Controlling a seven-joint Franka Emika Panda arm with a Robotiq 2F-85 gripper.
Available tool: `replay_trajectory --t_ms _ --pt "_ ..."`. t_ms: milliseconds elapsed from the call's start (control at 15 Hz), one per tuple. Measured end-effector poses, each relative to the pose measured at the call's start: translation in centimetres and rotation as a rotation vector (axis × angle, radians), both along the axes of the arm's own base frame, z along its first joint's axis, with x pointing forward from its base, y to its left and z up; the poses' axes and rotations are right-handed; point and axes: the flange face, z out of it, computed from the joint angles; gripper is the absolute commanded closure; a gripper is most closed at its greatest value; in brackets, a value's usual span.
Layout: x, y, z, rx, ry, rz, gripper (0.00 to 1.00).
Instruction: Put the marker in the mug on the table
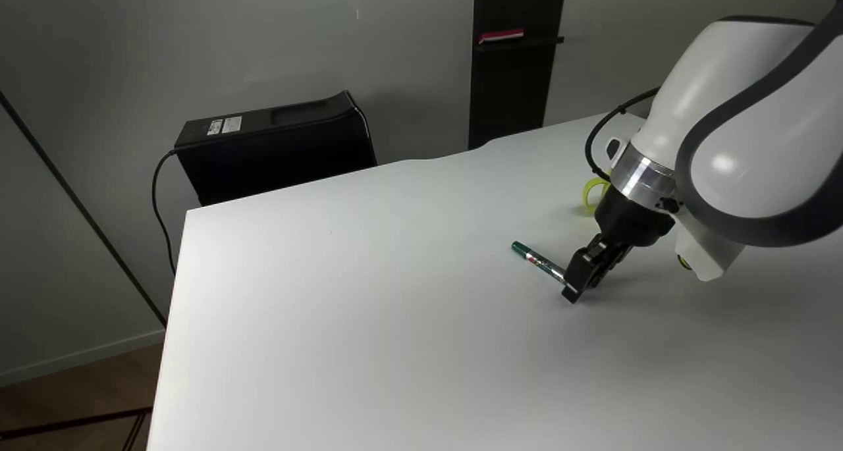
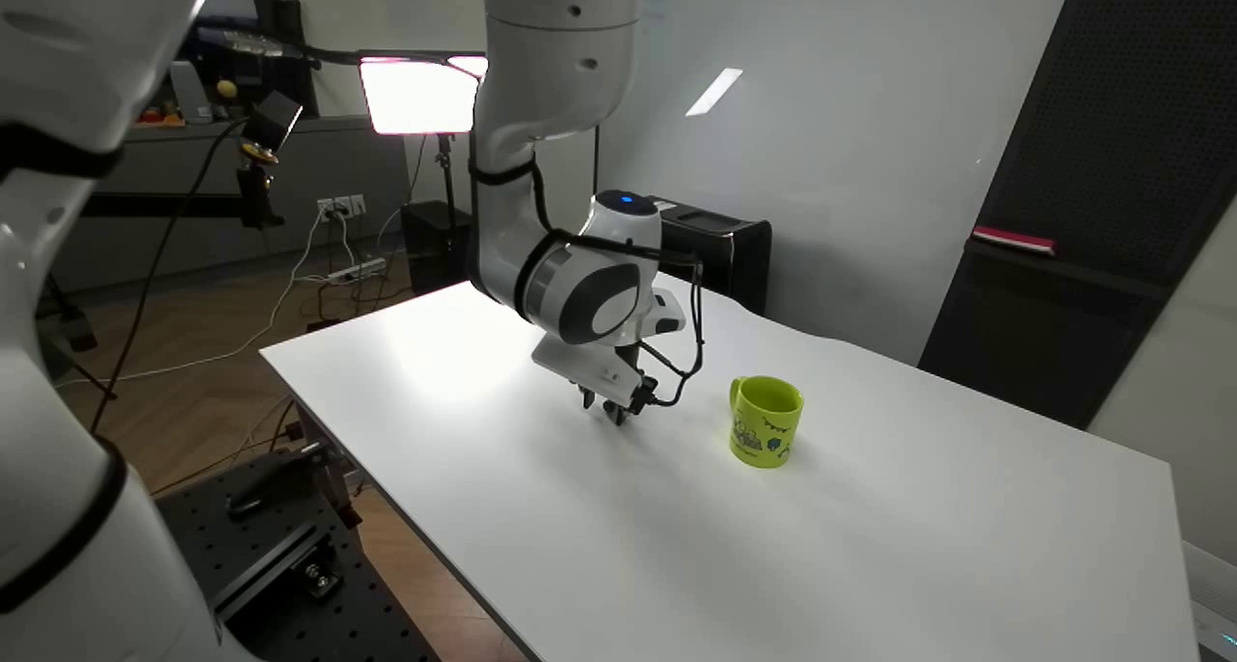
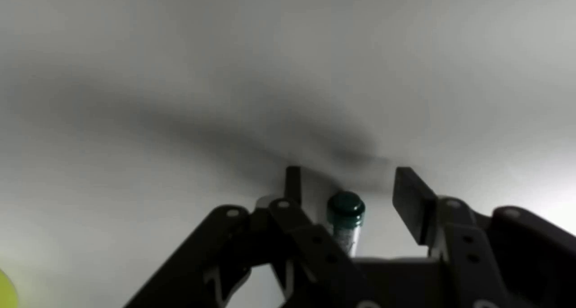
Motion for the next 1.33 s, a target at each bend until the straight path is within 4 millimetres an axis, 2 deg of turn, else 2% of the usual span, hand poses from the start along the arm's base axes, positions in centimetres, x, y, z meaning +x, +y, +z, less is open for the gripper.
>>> replay_trajectory --t_ms 133,333,667,1000,1333 --pt "0.4 -0.1 0.0 -0.004 0.036 0.001 0.01" --pt "1.6 -0.7 1.1 -0.016 0.085 -0.004 0.00" --pt "3.9 -2.2 5.7 -0.050 0.126 -0.036 0.00" --pt "4.2 -2.6 9.7 -0.074 0.286 -0.077 0.00" --pt "4.0 -3.1 11.0 -0.099 0.357 -0.129 0.00"
